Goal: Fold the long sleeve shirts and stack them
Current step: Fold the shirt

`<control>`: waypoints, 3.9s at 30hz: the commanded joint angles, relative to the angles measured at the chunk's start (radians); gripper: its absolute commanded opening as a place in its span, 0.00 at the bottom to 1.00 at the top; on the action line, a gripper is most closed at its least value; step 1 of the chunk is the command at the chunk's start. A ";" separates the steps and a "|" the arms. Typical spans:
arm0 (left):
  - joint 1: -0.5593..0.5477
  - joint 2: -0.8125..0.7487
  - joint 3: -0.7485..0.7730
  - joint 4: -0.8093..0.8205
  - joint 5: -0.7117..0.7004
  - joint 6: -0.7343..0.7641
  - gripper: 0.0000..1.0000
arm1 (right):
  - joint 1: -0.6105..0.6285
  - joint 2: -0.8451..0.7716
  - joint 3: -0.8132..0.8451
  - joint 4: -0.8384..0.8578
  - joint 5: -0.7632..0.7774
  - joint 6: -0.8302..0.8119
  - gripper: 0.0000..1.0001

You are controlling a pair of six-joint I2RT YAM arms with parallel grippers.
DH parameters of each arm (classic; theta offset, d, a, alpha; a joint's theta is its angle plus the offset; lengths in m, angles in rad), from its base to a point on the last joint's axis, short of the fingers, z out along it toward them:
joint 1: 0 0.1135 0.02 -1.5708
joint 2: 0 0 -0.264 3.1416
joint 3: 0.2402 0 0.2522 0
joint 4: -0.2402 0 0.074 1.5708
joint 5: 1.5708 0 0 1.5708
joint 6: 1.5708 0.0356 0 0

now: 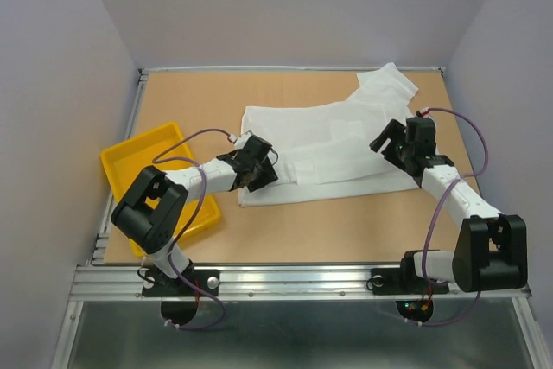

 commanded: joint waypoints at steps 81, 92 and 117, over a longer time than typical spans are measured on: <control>0.077 0.006 -0.175 0.202 0.001 -0.043 0.46 | -0.617 0.423 -0.441 1.225 -0.595 0.375 0.72; 0.076 -0.207 -0.109 0.057 -0.114 0.026 0.61 | -0.443 0.026 -0.170 0.488 -0.304 0.011 0.70; 0.036 0.061 0.074 -0.148 -0.184 0.181 0.66 | 0.088 0.328 0.068 -0.265 0.077 -0.169 0.50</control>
